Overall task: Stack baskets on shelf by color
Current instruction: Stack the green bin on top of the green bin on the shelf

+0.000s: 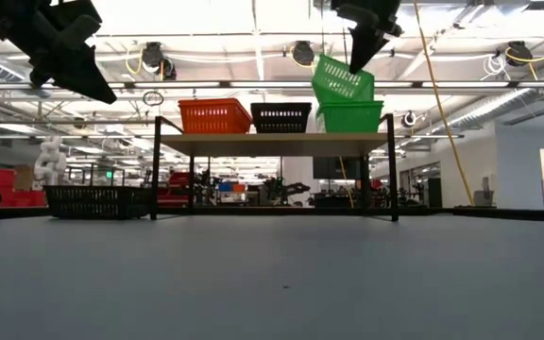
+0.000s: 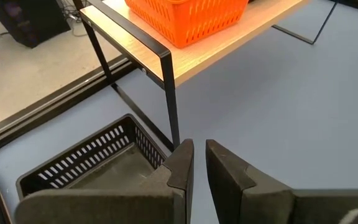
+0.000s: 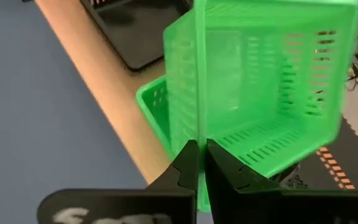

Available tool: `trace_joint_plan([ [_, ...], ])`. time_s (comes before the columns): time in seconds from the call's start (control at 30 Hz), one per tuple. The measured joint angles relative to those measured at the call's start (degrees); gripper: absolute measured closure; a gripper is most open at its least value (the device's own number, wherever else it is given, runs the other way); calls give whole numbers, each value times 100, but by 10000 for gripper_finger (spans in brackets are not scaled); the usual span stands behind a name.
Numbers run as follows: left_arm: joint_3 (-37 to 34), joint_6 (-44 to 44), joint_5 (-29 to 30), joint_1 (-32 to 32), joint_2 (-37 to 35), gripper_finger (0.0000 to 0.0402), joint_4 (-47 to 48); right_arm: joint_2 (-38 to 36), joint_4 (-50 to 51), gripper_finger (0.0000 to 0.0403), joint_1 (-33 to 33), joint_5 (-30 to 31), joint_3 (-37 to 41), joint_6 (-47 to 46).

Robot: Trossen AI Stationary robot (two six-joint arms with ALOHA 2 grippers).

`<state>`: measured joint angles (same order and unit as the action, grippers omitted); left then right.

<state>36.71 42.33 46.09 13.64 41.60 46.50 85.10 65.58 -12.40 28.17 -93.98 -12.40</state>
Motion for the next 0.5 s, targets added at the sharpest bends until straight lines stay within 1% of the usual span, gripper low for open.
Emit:
trace_joint_plan([
  [0.1, 0, -2, 0, -1, 0, 355, 0, 14, -113, 399, -2, -147, 161, 109],
  [0.5, 0, -13, -2, 1, 2, 355, 0, -119, -412, 399, -2, -139, 207, 409],
])
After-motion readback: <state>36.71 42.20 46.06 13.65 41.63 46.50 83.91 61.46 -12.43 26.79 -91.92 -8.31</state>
